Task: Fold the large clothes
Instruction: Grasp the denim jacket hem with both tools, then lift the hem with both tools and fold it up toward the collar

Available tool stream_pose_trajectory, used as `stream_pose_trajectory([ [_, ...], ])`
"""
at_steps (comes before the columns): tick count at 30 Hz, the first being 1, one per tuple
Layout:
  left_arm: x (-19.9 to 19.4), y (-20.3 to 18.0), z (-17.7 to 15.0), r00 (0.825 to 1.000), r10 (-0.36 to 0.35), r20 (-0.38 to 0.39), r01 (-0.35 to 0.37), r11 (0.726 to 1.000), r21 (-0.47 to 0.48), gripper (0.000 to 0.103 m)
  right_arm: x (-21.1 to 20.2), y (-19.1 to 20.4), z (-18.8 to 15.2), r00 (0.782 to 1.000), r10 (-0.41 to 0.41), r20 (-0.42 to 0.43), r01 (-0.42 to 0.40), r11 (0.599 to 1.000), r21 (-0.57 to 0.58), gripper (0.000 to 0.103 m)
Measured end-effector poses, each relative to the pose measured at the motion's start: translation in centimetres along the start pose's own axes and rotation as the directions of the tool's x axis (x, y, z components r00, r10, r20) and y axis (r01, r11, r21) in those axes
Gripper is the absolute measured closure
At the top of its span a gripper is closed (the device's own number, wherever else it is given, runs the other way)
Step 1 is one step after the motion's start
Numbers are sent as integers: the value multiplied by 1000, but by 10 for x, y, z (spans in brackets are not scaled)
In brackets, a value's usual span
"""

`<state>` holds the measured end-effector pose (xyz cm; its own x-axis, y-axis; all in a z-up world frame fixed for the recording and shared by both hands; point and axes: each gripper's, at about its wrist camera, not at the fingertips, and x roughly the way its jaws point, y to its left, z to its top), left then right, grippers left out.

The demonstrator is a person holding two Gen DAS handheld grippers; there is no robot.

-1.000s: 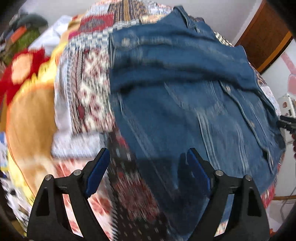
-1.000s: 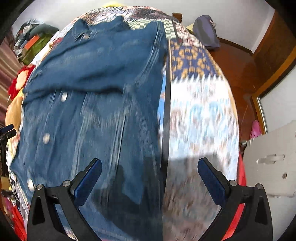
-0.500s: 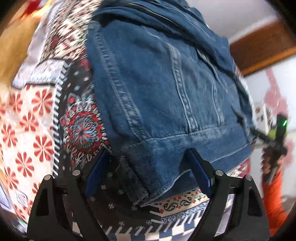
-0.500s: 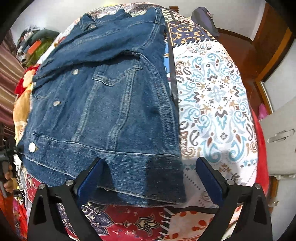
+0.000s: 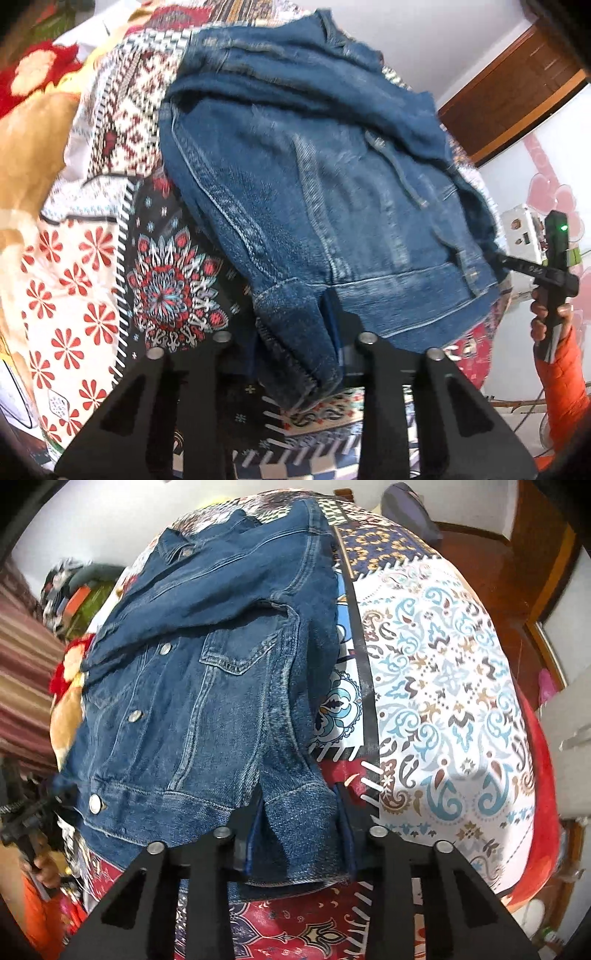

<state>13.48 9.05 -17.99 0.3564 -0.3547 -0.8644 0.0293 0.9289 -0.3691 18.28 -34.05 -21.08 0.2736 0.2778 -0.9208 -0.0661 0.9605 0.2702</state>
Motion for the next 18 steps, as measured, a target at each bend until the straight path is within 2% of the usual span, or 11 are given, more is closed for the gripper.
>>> stream_pose_trajectory([
  [2,-10,-1,7,999,-8,32,8,1000,6,79,-6,5,4,1000,-3,11,4,1000,-28,80],
  [6,-32,-14,28,993,-54,102,50,998,42,84,-25,23,23,998,40,52,-36,997,-73,83],
  [9,-48,-34,43,984,-51,168,33,993,110,85,-38,41,38,996,46,78,-34,989,-144,84],
  [12,-56,-42,65,978,-58,201,35,993,116,87,-46,62,55,994,36,107,-13,979,-205,84],
  [18,-59,-40,121,966,-32,258,6,995,101,88,-46,78,106,985,9,173,24,981,-192,85],
])
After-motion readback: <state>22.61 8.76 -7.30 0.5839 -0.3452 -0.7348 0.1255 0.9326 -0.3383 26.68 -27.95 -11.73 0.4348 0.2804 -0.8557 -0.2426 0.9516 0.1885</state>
